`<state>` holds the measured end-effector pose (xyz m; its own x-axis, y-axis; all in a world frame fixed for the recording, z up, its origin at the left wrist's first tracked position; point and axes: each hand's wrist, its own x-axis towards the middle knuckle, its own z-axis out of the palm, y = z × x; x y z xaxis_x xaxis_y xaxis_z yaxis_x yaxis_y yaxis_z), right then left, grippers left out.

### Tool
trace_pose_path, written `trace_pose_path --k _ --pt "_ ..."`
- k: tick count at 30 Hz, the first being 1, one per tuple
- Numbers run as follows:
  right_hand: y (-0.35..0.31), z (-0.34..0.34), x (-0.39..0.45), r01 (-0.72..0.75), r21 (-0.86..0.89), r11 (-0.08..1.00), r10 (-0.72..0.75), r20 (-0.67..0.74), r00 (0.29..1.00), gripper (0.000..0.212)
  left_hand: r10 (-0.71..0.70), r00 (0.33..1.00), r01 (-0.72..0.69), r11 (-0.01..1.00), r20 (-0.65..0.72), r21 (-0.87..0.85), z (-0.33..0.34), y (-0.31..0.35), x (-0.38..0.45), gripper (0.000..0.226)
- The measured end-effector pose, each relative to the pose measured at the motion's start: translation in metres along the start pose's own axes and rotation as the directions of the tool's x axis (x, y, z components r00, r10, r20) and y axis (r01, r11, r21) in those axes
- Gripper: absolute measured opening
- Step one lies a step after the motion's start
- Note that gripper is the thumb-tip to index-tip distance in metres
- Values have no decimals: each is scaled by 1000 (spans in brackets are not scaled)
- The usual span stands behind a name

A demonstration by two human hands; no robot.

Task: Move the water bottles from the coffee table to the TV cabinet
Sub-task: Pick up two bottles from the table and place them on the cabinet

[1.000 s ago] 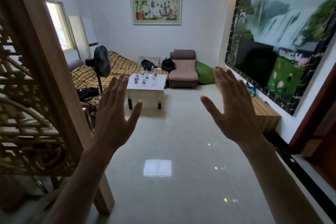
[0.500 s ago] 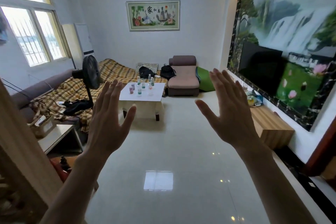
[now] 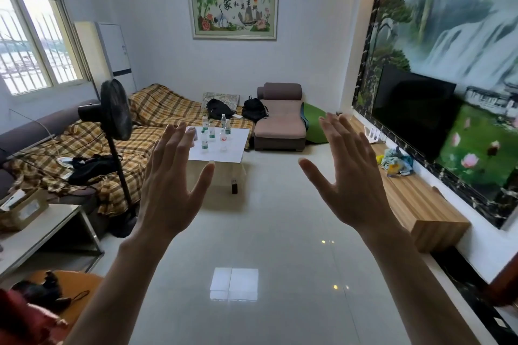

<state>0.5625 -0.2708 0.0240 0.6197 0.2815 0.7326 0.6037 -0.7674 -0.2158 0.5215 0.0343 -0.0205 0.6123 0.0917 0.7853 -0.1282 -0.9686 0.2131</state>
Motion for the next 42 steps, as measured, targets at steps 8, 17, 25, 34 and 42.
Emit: trace_pose_path --k 8,17,25,34,42 --pt "56 101 117 -13 -40 999 14 13 1000 85 31 999 -31 999 9 -44 123 -65 107 73" --pt "126 196 215 -38 -83 996 36 -24 999 88 54 998 -51 991 18 -127 234 -108 212 71" --pt "216 285 295 -27 -117 993 21 -48 999 88 88 995 -80 986 51 -146 359 -130 296 72" --pt "346 385 415 -21 -116 993 19 -22 1000 89 100 994 -93 986 42 -137 521 -145 425 69" --pt "436 469 521 15 -108 994 -19 -39 999 87 64 998 -61 992 22 -112 631 -168 518 69"
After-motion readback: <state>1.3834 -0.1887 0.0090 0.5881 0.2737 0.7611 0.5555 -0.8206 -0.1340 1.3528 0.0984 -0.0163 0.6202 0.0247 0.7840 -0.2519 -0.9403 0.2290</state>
